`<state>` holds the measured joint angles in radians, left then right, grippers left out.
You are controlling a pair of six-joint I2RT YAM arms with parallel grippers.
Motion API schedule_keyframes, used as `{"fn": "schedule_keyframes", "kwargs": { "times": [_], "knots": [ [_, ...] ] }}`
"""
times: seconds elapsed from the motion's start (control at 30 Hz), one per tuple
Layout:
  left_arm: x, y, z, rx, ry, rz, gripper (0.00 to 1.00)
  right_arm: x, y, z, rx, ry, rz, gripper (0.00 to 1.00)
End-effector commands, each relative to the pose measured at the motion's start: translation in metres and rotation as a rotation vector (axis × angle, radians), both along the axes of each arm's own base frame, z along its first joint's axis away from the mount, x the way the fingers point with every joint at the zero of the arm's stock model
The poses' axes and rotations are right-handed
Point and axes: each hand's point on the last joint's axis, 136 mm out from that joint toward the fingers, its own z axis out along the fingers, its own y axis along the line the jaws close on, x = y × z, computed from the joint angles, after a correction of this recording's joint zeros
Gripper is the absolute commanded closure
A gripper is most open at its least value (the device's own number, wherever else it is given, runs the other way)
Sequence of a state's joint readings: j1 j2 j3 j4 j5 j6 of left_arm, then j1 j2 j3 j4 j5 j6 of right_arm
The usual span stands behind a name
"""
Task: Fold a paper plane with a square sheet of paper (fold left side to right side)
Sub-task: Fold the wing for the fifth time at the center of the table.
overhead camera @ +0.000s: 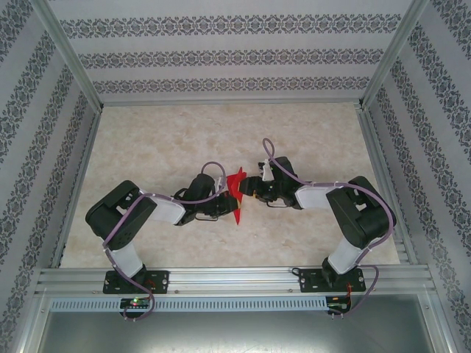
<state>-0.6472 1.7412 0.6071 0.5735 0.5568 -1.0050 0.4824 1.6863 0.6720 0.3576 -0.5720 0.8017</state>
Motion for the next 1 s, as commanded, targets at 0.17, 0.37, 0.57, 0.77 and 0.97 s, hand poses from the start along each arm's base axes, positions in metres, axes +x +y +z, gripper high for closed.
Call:
{"fn": "schedule_keyframes", "kwargs": {
  "times": [0.17,0.37,0.57,0.77,0.97],
  "knots": [
    [0.005,-0.001,0.004,-0.045,-0.006,0.002,0.98,0.008,0.012,0.0,0.007,-0.018,0.007,0.47],
    [0.004,0.0,-0.001,-0.036,0.004,0.001,0.98,0.011,0.016,-0.007,0.0,-0.001,0.005,0.5],
    [0.004,0.001,-0.003,-0.026,0.009,0.001,0.95,0.008,0.016,-0.023,-0.035,0.051,0.008,0.55],
    [0.004,0.001,-0.003,-0.021,0.012,0.002,0.88,0.003,0.014,-0.033,-0.077,0.081,0.013,0.56],
    [0.004,0.002,0.0,-0.019,0.002,-0.001,0.81,0.003,0.014,-0.035,-0.087,0.091,0.017,0.56]
  ]
}}
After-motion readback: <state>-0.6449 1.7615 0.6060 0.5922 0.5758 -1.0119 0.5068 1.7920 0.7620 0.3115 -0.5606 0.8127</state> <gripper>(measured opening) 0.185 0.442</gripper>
